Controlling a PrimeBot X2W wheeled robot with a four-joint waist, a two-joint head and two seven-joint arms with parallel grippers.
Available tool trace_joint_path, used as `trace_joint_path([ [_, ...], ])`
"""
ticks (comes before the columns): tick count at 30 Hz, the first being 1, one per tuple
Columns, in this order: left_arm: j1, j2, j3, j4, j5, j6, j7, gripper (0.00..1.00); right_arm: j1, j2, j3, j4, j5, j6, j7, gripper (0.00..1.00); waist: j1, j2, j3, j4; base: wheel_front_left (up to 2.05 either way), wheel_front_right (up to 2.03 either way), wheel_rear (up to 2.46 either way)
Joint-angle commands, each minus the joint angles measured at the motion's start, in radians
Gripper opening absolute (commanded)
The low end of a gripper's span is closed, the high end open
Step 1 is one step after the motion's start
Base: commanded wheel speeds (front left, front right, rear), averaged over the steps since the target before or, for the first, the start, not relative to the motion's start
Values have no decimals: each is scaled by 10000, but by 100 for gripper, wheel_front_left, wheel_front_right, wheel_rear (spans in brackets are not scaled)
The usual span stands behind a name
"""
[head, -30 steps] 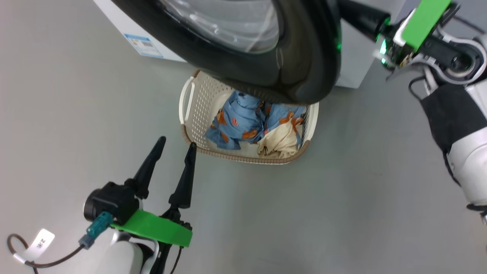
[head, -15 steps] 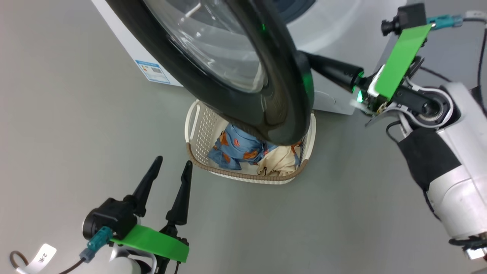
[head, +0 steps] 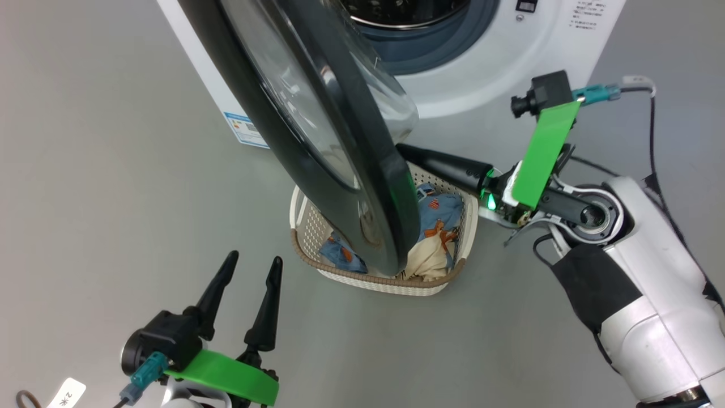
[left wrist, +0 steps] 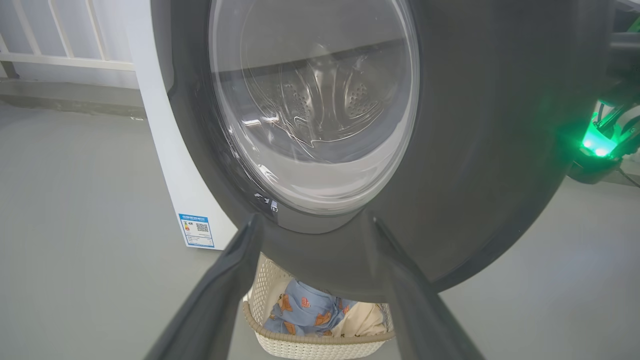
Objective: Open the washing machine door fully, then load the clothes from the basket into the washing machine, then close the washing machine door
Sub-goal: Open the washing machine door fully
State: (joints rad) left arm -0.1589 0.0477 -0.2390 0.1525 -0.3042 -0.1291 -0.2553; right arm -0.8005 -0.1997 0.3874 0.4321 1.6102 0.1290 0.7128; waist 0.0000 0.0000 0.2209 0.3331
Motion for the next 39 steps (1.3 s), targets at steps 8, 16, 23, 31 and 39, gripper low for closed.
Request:
trace_joint_path([
  [8,20,182,362,-209,86,-16,-65,100,392,716,327,-412,-188,17,88,0,0,0,-128,271,0,0,0],
  [16,-66,167,328,-179,99,-16,-65,100,530,1043,559,-402,-246,17,87,0,0,0,-198,361,0,0,0],
  [23,-42,189,278,-170,92,-16,-65,100,612,1128,550,-400,-272,17,43,0,0,0,-299,326,0,0,0],
  [31,41,298,257,-82,-40,-16,-65,100,935,947,322,-455,-545,17,-569,18,0,0,-591,61,0,0,0],
  [39,249,532,387,43,-270,-16,-65,100,1741,553,189,-674,-744,17,-1329,100,0,0,-1056,-441,0,0,0],
])
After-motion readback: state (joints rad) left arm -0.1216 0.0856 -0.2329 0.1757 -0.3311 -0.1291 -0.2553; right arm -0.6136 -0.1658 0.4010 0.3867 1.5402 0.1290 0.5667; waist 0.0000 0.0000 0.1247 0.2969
